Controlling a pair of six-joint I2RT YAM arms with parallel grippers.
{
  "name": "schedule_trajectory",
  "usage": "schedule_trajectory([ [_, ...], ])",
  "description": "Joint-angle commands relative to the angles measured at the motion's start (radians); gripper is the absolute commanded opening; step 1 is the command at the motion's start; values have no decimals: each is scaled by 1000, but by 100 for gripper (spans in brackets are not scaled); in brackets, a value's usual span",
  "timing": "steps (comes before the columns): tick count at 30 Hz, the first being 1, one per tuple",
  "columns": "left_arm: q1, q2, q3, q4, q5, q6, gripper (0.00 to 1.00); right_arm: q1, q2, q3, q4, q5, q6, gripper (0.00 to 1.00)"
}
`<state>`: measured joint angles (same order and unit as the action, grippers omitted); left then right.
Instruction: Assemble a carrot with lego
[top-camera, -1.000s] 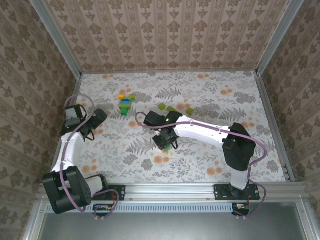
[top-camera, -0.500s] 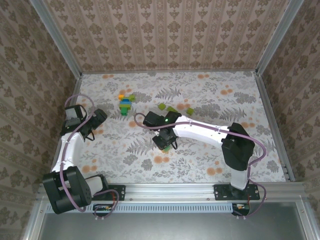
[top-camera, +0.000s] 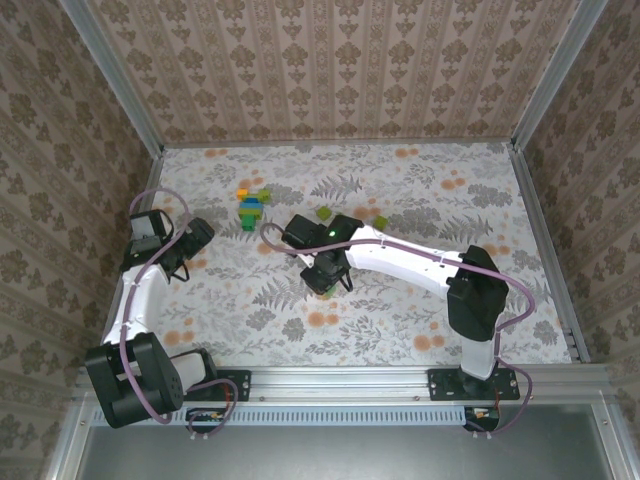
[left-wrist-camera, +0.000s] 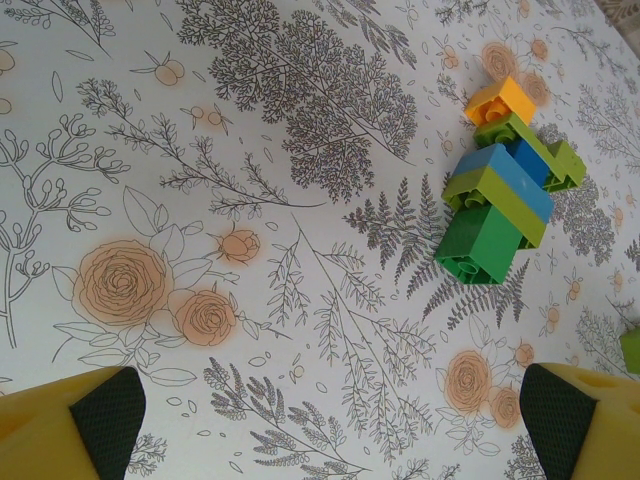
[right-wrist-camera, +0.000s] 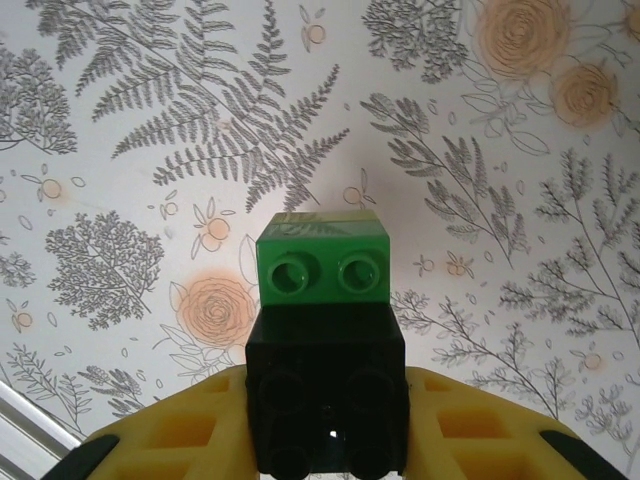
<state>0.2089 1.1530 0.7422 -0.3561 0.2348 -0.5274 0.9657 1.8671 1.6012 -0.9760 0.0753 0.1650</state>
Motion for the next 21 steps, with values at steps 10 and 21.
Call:
schedule_trajectory([
  [10, -5, 7, 39, -13, -17, 18, 100, -2, 20, -38, 62, -40, -74, 25],
  [21, -5, 13, 39, -9, -17, 19, 100, -2, 56, -31, 46, -37, -76, 28],
])
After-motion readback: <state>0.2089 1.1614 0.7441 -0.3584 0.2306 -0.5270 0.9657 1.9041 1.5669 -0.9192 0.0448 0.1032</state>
